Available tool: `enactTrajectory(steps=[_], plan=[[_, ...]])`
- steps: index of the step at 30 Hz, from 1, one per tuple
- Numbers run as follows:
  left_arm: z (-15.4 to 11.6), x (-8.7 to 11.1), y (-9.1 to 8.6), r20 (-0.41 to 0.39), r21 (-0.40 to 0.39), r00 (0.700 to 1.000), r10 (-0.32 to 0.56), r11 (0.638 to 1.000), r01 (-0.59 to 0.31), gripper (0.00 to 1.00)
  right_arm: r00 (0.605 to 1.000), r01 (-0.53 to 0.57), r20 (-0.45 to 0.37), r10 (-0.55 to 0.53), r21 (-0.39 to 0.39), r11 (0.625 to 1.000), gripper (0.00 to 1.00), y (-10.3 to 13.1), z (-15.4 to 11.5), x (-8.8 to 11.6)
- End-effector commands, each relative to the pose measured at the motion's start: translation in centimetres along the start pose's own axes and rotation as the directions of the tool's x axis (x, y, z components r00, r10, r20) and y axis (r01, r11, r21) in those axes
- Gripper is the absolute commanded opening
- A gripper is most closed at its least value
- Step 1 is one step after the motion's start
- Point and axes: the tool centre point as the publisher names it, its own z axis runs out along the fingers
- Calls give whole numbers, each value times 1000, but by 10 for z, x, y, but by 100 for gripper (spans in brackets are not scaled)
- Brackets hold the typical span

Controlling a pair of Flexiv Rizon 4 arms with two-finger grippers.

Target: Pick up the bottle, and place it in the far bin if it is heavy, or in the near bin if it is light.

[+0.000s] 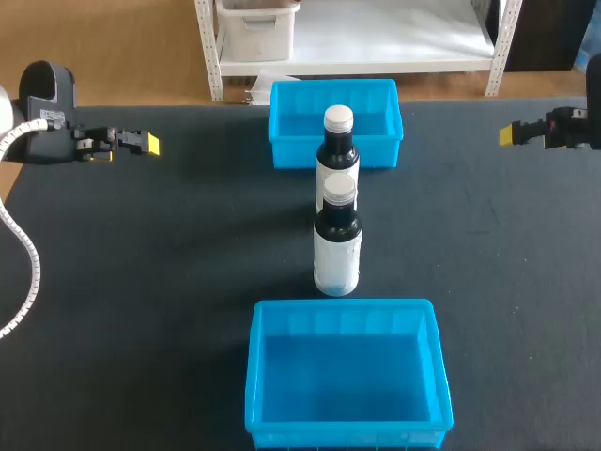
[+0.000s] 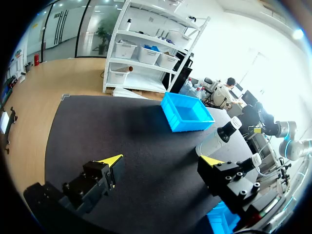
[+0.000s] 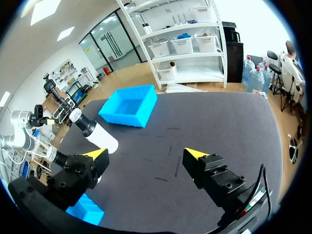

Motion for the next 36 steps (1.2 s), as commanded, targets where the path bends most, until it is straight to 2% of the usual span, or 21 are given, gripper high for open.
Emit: enactTrajectory(steps=[1,12,13,14,17,20,21,36], plan=[[0,0,0,0,0,1000,0,1000,0,100,1000,-1,0,1,4,1000,100,1,-2,0],[0,0,0,0,0,1000,0,1000,0,100,1000,-1,0,1,4,1000,100,1,-2,0],[0,0,0,0,0,1000,0,1000,0,100,998,66,8,-65,-66,996,100,0,-5,-3],[0,0,0,0,0,1000,0,1000,0,100,989,149,-11,-151,-90,985,100,0,-8,-8],[0,0,0,0,0,1000,0,1000,0,100,933,343,-27,-360,-243,907,100,-3,-23,-21],[0,0,0,0,0,1000,0,1000,0,100,837,468,-41,-545,-461,754,100,0,-41,-26],[0,0,0,0,0,1000,0,1000,0,100,791,499,-65,-608,-505,704,100,3,-47,-26],[0,0,0,0,0,1000,0,1000,0,100,791,499,-65,-608,-505,704,100,3,-47,-26]])
